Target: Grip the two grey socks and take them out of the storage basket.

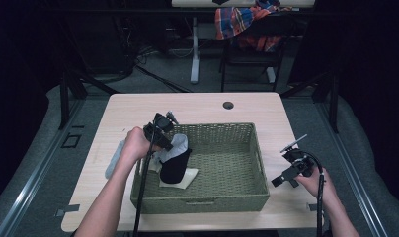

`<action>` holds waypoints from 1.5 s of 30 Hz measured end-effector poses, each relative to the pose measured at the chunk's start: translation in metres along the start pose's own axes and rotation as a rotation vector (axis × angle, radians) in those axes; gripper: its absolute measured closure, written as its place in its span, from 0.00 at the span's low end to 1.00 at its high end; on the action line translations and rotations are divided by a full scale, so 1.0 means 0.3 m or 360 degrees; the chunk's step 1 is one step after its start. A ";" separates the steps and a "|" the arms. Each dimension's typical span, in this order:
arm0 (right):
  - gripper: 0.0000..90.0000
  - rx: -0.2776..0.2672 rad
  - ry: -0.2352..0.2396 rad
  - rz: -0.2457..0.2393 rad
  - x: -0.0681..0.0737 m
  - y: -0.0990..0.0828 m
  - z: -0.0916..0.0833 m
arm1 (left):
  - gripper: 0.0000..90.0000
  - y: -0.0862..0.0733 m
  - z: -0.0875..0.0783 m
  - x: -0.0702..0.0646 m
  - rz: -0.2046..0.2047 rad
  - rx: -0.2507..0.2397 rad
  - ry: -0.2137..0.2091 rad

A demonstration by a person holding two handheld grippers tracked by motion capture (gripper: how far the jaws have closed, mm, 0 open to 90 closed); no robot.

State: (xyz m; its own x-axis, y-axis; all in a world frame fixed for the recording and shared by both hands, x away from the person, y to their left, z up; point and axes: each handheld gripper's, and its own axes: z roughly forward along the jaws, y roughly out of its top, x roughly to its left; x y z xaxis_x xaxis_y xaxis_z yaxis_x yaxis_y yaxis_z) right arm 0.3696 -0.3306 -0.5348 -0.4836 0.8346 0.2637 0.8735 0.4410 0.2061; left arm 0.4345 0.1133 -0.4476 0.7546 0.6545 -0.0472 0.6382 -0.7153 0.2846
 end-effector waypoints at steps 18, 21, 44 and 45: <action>0.04 -0.0007 0.0003 0.0002 0.000 0.000 0.001 | 0.94 0.037 -0.130 0.036 -0.0012 -0.0090 0.0068; 0.04 -0.0003 0.0002 0.0003 0.000 0.000 0.000 | 0.94 0.045 -0.150 0.045 -0.0018 -0.0102 0.0083; 0.04 -0.0012 0.0010 0.0003 -0.010 0.000 0.004 | 0.94 0.072 -0.296 0.155 -0.0137 -0.0166 0.0215; 0.04 0.0006 0.0017 -0.0005 -0.014 0.001 0.001 | 0.94 0.070 -0.299 0.162 -0.0142 -0.0168 0.0221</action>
State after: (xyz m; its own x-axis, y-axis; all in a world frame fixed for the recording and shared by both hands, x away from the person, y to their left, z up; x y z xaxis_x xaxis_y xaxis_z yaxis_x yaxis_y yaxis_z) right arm 0.3720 -0.3337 -0.5362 -0.4870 0.8297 0.2728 0.8721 0.4450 0.2034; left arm 0.4709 0.1522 -0.3582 0.6628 0.7469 0.0540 0.6766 -0.6282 0.3842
